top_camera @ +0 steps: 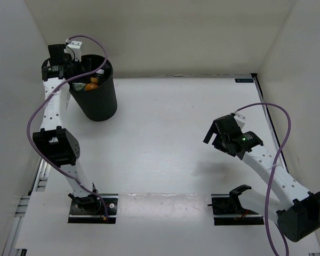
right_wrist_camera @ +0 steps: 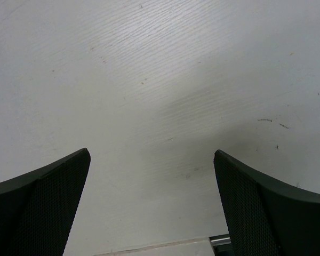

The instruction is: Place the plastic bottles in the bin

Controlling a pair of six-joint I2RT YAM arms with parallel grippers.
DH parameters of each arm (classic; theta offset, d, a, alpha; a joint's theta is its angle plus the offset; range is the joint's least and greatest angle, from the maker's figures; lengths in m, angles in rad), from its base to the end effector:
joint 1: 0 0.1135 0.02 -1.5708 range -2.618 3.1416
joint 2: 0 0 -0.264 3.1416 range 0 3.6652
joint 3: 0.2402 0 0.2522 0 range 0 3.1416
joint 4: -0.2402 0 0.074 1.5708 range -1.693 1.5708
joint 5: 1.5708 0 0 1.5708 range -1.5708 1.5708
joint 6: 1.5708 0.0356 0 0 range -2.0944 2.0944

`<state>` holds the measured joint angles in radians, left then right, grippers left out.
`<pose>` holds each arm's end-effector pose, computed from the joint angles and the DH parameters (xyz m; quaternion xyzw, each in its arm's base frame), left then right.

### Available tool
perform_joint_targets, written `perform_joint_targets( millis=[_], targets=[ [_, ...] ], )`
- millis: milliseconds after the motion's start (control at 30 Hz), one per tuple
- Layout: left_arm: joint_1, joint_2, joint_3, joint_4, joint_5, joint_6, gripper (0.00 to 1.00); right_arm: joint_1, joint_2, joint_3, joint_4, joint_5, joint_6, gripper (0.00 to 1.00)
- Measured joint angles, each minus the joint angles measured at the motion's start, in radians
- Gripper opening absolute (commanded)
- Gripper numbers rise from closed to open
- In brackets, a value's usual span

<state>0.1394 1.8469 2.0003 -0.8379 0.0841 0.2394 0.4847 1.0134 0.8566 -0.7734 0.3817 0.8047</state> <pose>0.4061 0.0540 0.3950 0.0631 0.9006 0.0434 0.4279 0.1793 0.0794 0.2727 0.2074 0.9105 0.0419 0.3553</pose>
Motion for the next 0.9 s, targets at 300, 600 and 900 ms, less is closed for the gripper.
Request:
perform_joint_targets(
  millis=[300,600,900],
  targets=[
    [0.0,-0.171,0.027,0.047,-0.119,-0.058,1.0,0.0,-0.008,0.0,0.01,-0.012,-0.008,1.0],
    [0.055,-0.69,-0.61,0.102,-0.178,0.09,1.0,0.0,-0.15,-0.02,0.049,-0.019,-0.04,1.0],
    [0.101,-0.957,-1.191,0.006,-0.098,0.073,1.0,0.0,-0.29,-0.029,0.081,-0.002,-0.076,1.0]
  ],
)
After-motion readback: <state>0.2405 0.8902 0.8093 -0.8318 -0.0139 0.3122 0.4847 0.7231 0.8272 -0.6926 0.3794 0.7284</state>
